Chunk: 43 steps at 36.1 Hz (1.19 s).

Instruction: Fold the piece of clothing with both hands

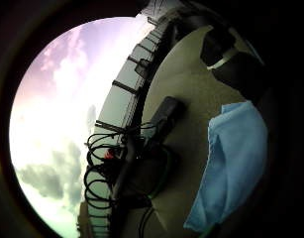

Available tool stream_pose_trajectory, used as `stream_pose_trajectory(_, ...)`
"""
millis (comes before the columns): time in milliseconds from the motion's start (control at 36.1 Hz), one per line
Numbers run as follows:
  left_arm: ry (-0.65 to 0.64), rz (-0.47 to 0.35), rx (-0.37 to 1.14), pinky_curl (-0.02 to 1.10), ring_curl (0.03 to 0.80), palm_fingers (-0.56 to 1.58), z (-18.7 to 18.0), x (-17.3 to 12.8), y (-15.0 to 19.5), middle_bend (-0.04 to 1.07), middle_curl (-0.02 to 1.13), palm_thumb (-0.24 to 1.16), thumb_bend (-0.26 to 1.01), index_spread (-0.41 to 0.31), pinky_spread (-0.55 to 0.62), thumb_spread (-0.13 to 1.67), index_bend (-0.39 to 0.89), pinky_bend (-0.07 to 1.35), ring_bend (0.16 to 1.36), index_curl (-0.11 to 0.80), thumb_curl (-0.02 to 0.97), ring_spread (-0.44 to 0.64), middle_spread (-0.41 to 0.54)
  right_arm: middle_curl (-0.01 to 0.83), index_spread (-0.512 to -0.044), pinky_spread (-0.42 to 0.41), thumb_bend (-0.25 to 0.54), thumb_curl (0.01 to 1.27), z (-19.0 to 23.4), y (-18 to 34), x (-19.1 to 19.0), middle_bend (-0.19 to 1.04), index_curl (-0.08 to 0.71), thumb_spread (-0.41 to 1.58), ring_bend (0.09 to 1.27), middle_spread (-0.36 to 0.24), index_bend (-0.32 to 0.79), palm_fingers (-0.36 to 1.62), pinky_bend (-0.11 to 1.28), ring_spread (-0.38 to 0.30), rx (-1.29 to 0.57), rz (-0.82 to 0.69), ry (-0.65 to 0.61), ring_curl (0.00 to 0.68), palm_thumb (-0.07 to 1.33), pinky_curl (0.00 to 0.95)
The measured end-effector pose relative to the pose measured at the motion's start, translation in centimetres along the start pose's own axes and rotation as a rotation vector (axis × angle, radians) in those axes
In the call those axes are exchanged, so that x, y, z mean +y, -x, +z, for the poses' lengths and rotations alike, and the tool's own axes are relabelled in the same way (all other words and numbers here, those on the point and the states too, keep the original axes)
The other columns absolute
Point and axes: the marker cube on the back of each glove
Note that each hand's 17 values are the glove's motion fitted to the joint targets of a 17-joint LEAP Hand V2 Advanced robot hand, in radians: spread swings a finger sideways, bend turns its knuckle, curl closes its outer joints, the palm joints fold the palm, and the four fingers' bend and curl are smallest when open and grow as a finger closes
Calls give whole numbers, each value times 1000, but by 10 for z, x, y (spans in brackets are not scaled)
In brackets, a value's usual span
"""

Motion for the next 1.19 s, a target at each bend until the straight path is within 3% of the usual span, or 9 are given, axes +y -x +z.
stream_pose_trajectory(194,276,1,48,309,376,719,24,38,0,230,423,707,100,-204,172,1378,160,221,614,449,301,-218,-240,394,-317,37,-77,223,32,-50,-1,205,296,1110,440,-121,70,492,664,-40,-121,173,121,375,542,419)
stream_pose_trajectory(221,309,-1,66,317,370,684,18,43,0,190,413,687,94,-198,176,1400,166,239,590,449,295,-187,-216,370,-307,62,-80,220,37,-55,-4,122,276,1096,444,-81,19,363,728,-8,-122,198,104,375,509,435)
stream_pose_trajectory(332,436,8,135,342,371,579,-16,61,3,122,398,635,72,-178,211,1449,156,269,555,444,280,-121,-141,343,-289,111,-53,223,50,-55,-12,115,238,1069,494,-15,6,264,817,53,-114,204,22,381,464,444)
stream_pose_trajectory(470,462,-7,164,359,355,509,-36,68,5,176,394,517,26,-144,264,1515,111,293,514,415,242,-14,-94,298,-261,29,21,263,55,-41,-10,103,148,1049,735,39,-62,374,950,-19,-33,249,-41,405,596,442)
stream_pose_trajectory(498,454,-12,166,368,360,454,-35,67,5,88,365,488,18,-135,270,1541,124,326,533,413,231,10,-44,296,-257,-13,38,273,57,-38,-9,119,126,1048,785,36,-86,441,991,-50,-24,251,-37,412,637,445)
stream_pose_trajectory(692,430,-15,233,388,353,382,-33,63,0,120,325,351,-11,-91,315,1615,125,399,574,382,183,114,45,371,-263,-213,137,359,69,-30,-1,359,21,1052,928,-101,-102,810,1052,-191,150,298,-104,444,882,434)
stream_pose_trajectory(830,444,-5,251,393,349,365,-32,62,-4,142,312,290,-8,-74,334,1620,137,419,589,371,164,153,79,419,-294,-283,154,405,63,-32,-1,473,0,986,947,-184,-45,973,998,-222,197,297,-231,458,985,423)
stream_pose_trajectory(969,421,-15,231,396,346,360,-22,53,-2,150,304,251,-2,-66,343,1624,144,427,602,364,153,178,96,436,-311,-317,140,439,41,-38,5,491,1,930,922,-222,-10,1018,947,-235,68,347,-205,460,1034,415)
stream_pose_trajectory(1190,346,-81,283,400,340,372,4,32,12,179,309,248,17,-47,337,1605,127,442,599,348,160,183,64,444,-324,-330,84,492,14,44,-42,459,10,809,854,-233,10,1045,895,-240,-247,-19,-433,450,1060,405)
